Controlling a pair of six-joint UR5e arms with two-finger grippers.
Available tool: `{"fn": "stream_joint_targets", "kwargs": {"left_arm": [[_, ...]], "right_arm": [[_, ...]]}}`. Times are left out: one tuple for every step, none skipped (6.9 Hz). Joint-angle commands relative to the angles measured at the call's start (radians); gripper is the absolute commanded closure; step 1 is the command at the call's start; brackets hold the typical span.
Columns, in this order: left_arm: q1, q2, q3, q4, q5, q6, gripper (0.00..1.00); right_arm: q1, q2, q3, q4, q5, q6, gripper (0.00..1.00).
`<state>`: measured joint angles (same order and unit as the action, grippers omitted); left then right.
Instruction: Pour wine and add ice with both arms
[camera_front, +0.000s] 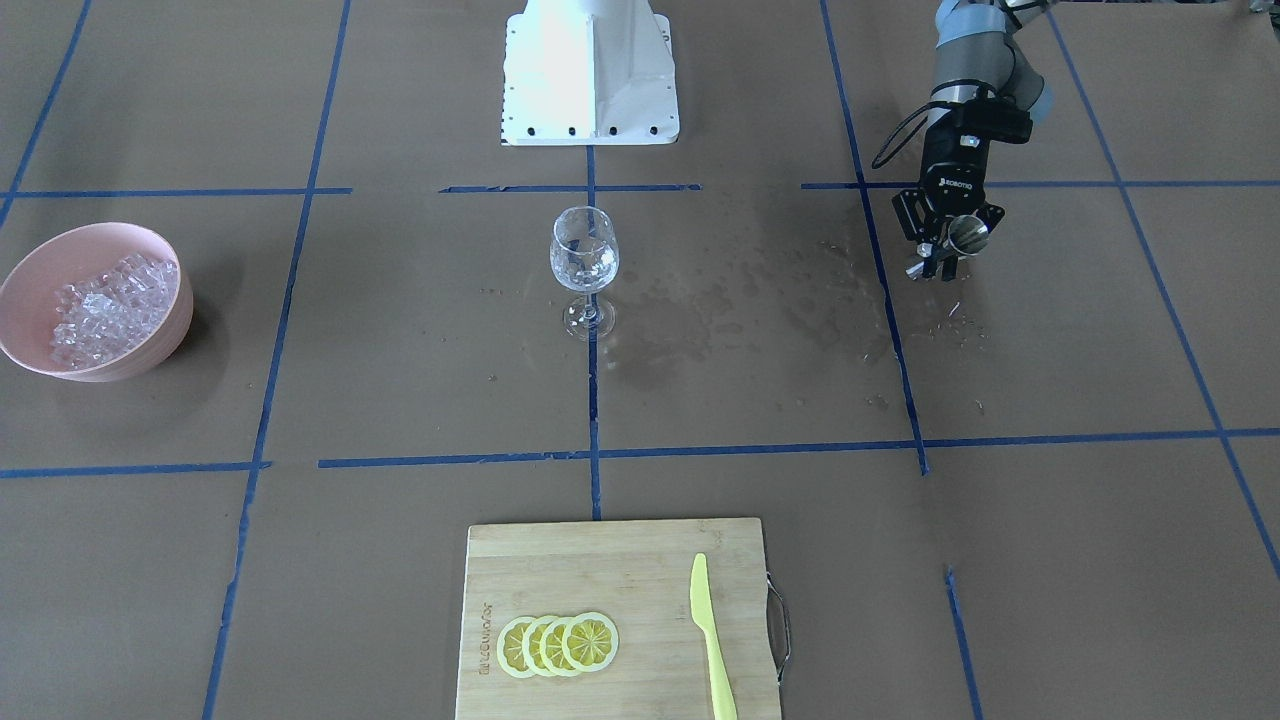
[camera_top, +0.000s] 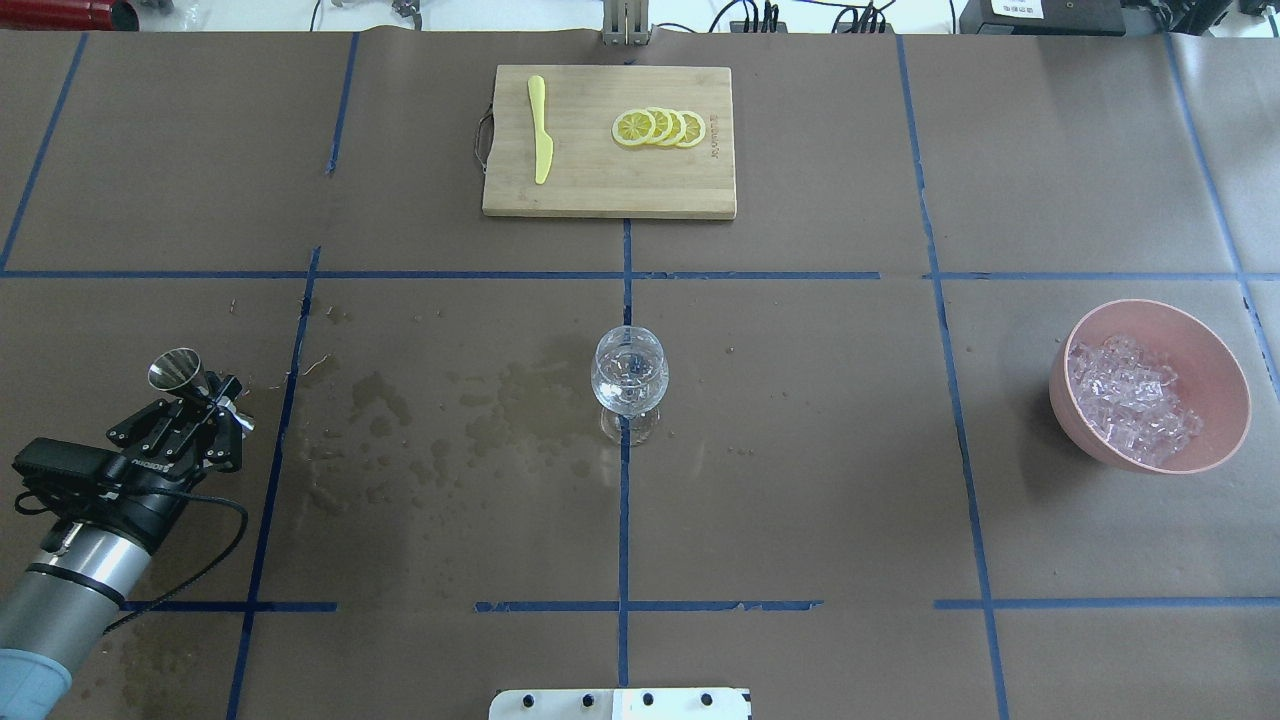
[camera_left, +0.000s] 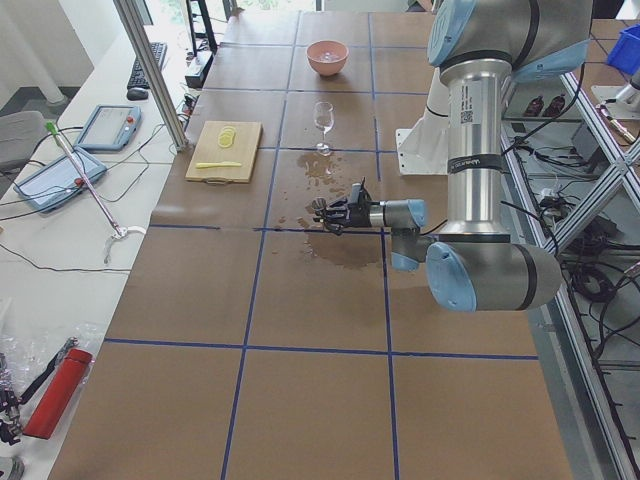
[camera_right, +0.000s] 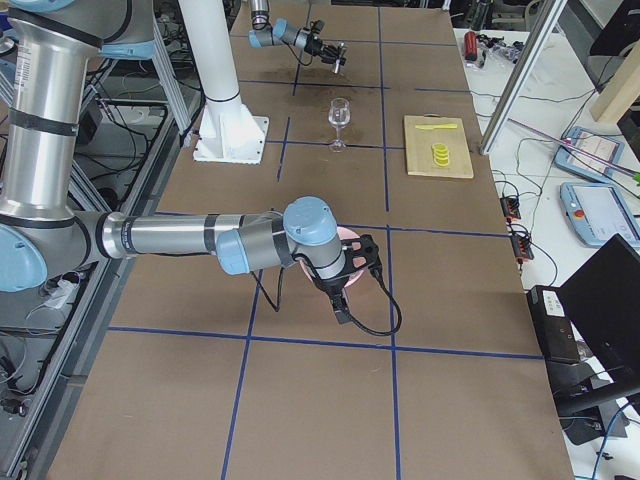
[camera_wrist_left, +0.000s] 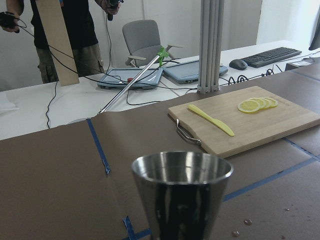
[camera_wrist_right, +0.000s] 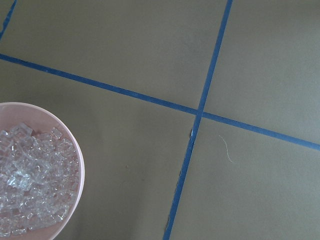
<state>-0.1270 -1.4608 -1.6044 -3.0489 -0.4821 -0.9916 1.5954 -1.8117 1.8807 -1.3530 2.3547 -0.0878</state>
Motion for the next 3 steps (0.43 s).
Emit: {"fn": "stream_joint_targets", "kwargs": {"left_arm": [[0.015, -0.046, 0.061, -0.013, 0.065, -0.001, 1.0], [0.021, -0.046, 0.084, -0.013, 0.072, -0.001, 1.0], [0.029, -0.046, 0.089, -0.013, 0.073, -0.001, 1.0]], "right_arm": [[0.0, 0.0, 0.0, 0.0, 0.0, -0.001, 0.0], [0.0, 0.0, 0.002, 0.0, 0.0, 0.0, 0.0], [0.0, 0.0, 0.0, 0.0, 0.0, 0.0, 0.0]]}}
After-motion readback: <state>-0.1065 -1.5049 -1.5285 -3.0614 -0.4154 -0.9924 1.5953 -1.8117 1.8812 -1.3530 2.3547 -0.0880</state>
